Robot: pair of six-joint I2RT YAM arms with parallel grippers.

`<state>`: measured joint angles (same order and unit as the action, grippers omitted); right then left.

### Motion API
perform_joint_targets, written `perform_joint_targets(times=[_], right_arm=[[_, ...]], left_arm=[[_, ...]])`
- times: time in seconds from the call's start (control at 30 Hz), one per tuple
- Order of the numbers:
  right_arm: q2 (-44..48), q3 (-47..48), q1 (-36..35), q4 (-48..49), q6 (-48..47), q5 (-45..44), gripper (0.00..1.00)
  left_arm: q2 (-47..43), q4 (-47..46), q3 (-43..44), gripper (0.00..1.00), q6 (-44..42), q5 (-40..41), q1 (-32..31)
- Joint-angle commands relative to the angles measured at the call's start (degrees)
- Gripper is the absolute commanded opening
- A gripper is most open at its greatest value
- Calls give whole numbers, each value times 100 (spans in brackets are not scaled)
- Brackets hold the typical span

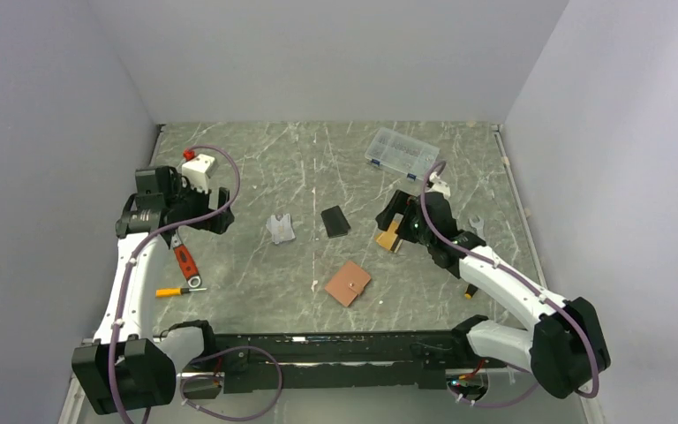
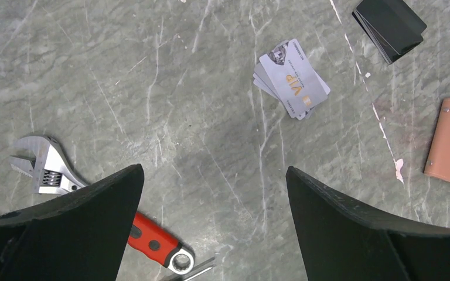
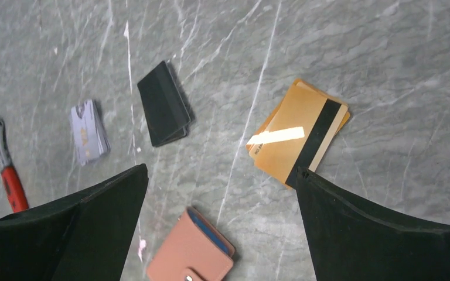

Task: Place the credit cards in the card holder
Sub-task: Pick up the card holder from the center of the board.

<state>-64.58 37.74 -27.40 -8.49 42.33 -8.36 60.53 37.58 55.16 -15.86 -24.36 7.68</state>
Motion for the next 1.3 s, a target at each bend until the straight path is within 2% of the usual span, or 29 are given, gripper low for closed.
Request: perform_joint_targets(times=[0.0, 0.17, 0.37, 0.7, 0.93, 1.27], right_arm=[[252, -230, -53, 631, -618, 462, 100], [-553, 487, -376, -7, -955, -88, 97], [-1311, 1172, -1106, -190, -1195, -702, 94], [-2031, 1163, -2087, -294, -1119, -920, 87], [-1492, 645, -2134, -552, -966, -589, 86], [-335, -302, -1946, -860, -714, 595, 81]], left_arm=[[52, 36, 76, 98, -166, -157, 14], [201, 149, 117, 98, -448, -597, 14], [653, 141, 141, 98, -391, -913, -90], [956, -224, -183, 98, -168, -675, -1224], [1321, -283, 23, 99, 102, -1003, -1897], [1970, -683, 8, 98, 700, -1355, -3061]])
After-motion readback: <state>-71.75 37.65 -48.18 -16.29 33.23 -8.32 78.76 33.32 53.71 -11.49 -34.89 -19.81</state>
